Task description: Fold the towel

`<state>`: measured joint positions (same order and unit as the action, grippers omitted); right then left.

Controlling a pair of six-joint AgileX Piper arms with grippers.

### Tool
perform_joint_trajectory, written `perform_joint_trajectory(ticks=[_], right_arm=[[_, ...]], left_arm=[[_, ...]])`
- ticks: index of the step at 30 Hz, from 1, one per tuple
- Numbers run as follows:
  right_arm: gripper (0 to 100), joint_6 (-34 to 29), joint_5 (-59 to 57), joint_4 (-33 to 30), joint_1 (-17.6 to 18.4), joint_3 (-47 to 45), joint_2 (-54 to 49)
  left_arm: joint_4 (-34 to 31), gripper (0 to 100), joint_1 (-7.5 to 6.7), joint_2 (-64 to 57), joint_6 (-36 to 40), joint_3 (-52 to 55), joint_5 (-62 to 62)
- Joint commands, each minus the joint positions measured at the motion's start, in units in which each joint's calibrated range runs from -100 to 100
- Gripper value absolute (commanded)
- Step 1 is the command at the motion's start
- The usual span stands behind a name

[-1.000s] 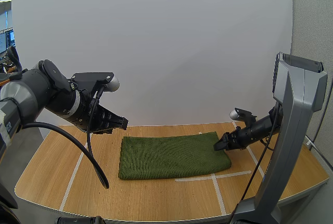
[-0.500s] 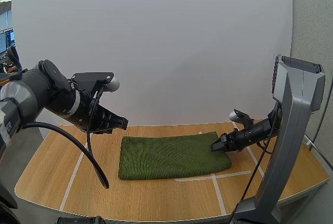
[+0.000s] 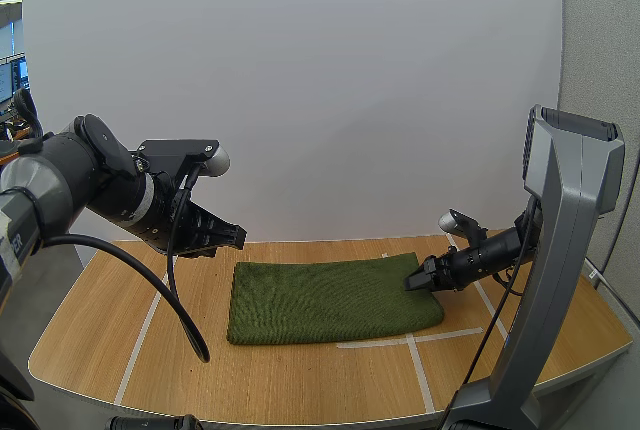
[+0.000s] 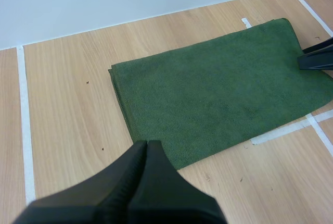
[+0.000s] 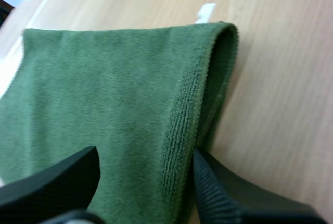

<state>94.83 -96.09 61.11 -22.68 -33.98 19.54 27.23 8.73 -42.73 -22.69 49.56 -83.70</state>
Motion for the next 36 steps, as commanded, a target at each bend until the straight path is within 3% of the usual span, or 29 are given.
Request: perform_joint_trajectory(ticks=[1, 23, 25, 26, 30, 32, 36], right_arm=[[85, 0.5, 3.1, -1.6, 0.0, 0.1, -0.3], [85, -0.6, 4.4, -1.4, 2.0, 0.1, -0.3], [77, -0.7, 4.4, -1.4, 2.0, 0.1, -0.3], [69, -0.7, 4.4, -1.4, 2.0, 0.1, -0.3], [18, -0.9, 4.4, -1.4, 2.0, 0.1, -0.3], [0, -0.9, 4.2, -1.3, 2.0, 0.1, -0.3], [0, -0.9, -0.1, 0.4, 2.0, 0.1, -0.4]], left_arm=[[0.8, 0, 0.13, 0.2, -0.2, 0.0, -0.3], [0.1, 0, 0.13, 0.2, -0.2, 0.0, -0.3], [0.1, 0, 0.13, 0.2, -0.2, 0.0, -0.3], [0.1, 0, 0.13, 0.2, -0.2, 0.0, -0.3], [0.1, 0, 0.13, 0.2, -0.2, 0.0, -0.5], [0.1, 0, 0.13, 0.2, -0.2, 0.0, -0.9], [0.1, 0, 0.13, 0.2, -0.2, 0.0, -1.1]])
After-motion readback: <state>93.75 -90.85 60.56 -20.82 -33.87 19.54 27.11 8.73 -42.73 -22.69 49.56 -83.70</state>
